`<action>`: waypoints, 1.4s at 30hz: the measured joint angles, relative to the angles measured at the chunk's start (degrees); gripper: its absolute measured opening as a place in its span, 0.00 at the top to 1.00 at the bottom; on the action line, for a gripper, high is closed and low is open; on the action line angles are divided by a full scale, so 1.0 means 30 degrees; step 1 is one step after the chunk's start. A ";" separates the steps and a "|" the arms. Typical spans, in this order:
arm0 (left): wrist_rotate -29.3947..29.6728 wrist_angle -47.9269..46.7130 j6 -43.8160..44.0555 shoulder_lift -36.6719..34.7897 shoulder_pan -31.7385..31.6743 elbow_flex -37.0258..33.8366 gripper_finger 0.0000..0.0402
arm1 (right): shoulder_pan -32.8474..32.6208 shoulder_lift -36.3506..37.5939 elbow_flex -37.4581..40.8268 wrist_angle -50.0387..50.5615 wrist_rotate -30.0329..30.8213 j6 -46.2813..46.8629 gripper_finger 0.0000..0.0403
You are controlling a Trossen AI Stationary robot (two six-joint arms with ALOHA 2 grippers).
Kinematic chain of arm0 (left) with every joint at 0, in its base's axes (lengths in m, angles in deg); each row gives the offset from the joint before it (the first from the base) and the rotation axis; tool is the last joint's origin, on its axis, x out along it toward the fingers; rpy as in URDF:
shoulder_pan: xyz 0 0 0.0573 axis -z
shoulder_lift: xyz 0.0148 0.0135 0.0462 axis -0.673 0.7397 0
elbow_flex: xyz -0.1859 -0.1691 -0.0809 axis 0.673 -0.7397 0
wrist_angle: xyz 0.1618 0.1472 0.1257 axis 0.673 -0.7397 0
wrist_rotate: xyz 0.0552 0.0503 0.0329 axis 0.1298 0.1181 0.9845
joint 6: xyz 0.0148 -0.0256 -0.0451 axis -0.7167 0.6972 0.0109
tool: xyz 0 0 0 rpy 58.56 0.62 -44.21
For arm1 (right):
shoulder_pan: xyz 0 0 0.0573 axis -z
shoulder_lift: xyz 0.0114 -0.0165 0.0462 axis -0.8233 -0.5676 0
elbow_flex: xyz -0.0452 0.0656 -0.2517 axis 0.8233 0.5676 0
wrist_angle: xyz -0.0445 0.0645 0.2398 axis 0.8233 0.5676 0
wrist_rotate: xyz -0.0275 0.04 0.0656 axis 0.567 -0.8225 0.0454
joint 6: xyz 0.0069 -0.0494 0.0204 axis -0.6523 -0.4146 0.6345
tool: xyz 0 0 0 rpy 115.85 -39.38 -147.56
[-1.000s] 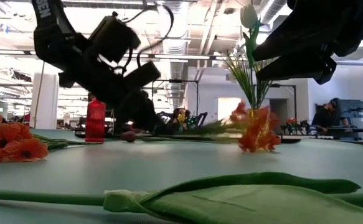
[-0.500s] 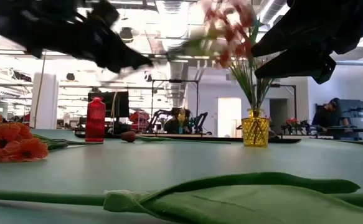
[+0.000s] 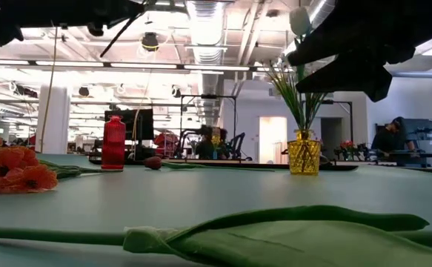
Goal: Sort flowers into vase by color
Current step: Put the right orange flowers into the red flower vase
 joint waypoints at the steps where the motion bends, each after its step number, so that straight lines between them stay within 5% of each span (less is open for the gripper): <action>1: 0.0123 -0.0127 -0.0153 -0.0198 -0.0287 0.0000 1.00 | 0.0000 0.0000 0.0000 0.0008 0.0000 0.0032 0.37; 7: -0.0312 -0.0703 -0.0126 -0.0275 -0.3125 0.0000 1.00 | 0.0243 0.0000 0.0000 -0.0009 0.0007 -0.0239 0.37; 19: -0.7998 -0.1398 0.3713 -0.1847 -0.8955 -0.0579 1.00 | 0.1049 -0.0006 0.0000 -0.1711 0.0007 -0.3835 0.37; 28: -0.8091 -0.0973 0.3805 -0.5357 -1.0724 -0.2966 1.00 | 0.1160 -0.0007 0.0000 -0.2030 0.0008 -0.4805 0.37; 42: -1.0971 0.4619 0.8783 -0.1697 -1.5455 -0.3774 1.00 | 0.2701 -0.0015 0.0000 -0.2481 -0.0420 -0.9256 0.37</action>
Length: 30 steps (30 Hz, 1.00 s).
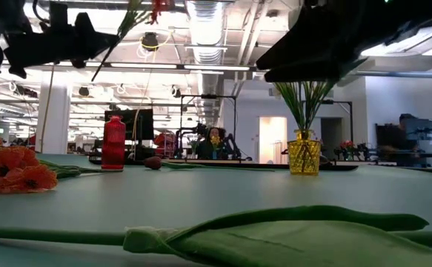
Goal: Sort flowers into vase by color
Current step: Put the right orange flowers into the red flower vase
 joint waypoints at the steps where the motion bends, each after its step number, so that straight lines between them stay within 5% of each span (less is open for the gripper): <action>1: -0.0012 0.0193 -0.0038 0.0224 -0.0076 0.0000 1.00 | 0.0153 0.0000 0.0000 0.0003 -0.0212 -0.0559 0.37; 10: -0.0476 0.3407 0.0213 0.2585 -0.0947 0.0054 1.00 | 0.2203 0.0000 0.0000 -0.2697 -0.4821 -0.4358 0.37; 23: -0.1854 0.8514 0.2795 0.9121 -0.2654 0.1836 1.00 | 0.4407 0.0000 0.0000 -0.5893 -1.0502 -0.9277 0.37; 30: -0.3063 0.8421 0.2984 0.9937 -0.2850 0.1821 1.00 | 0.5952 0.0000 0.0000 -0.6382 -1.3790 -1.0741 0.37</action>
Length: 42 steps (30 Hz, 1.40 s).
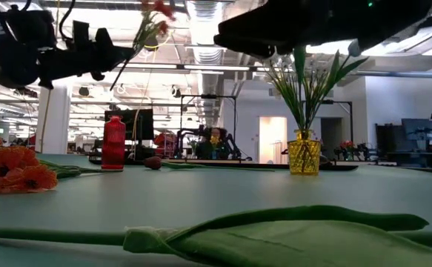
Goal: Sort flowers into vase by color
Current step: Put the right orange flowers into the red flower vase
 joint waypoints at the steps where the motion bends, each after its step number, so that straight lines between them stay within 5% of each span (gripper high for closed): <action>1: -0.0169 -0.0041 0.0014 0.0049 0.0006 0.0000 1.00 | 0.0232 0.0000 0.0000 0.0006 -0.0419 -0.0118 0.37; 18: -0.0035 -0.0071 -0.1716 0.2311 0.0006 0.0187 1.00 | 0.3291 0.0000 0.0007 -0.1355 -0.5114 -0.1744 0.37; 24: -0.4158 -0.0013 0.1682 0.0627 0.0210 0.0981 1.00 | 0.4471 -0.0003 -0.0286 -0.5059 -0.5250 0.0195 0.37; 30: -0.5321 -0.0075 0.3746 -0.1337 0.3956 0.1017 1.00 | 0.6419 -0.1608 -0.3489 -0.4901 -0.7492 0.2405 0.37; 36: -0.3769 -0.1545 0.1909 -0.1505 0.8200 0.0976 1.00 | 0.6855 -0.4381 -0.7098 -0.4781 -0.8452 0.3177 0.37; 42: -0.2196 -0.3602 0.0192 -0.1505 1.0771 0.0969 1.00 | 0.6999 -0.5084 -0.7833 -0.4688 -0.9330 0.3390 0.37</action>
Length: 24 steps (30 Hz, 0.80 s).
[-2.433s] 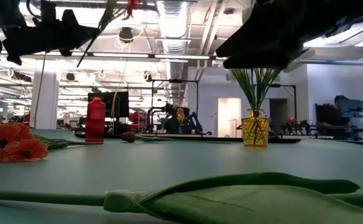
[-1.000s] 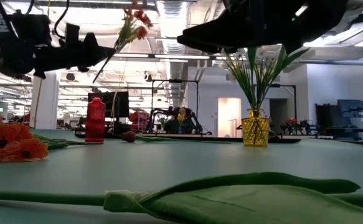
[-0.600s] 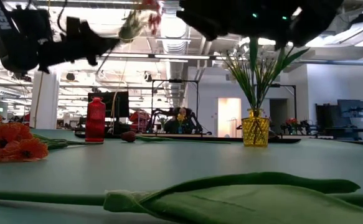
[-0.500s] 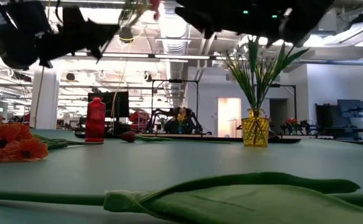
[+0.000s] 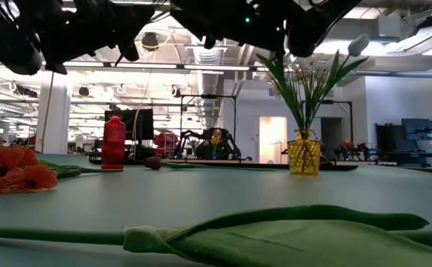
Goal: Sort flowers into vase by color
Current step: Put the right orange flowers into the red flower vase
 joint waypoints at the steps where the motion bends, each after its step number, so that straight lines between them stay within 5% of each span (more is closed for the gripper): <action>1: 0.0284 -0.0256 -0.0238 0.0000 0.0271 0.0000 1.00 | -0.0050 0.0015 -0.0007 -0.0033 -0.0031 -0.0013 0.37; 19: 0.2350 -0.2246 -0.2004 -0.0007 0.2740 0.0000 1.00 | -0.0279 0.0028 -0.0007 -0.0850 0.0670 -0.0227 0.37; 24: 0.2473 -0.2822 -0.1974 -0.0007 0.2758 0.0000 1.00 | -0.0294 0.0028 -0.0007 -0.0868 0.0740 -0.0216 0.47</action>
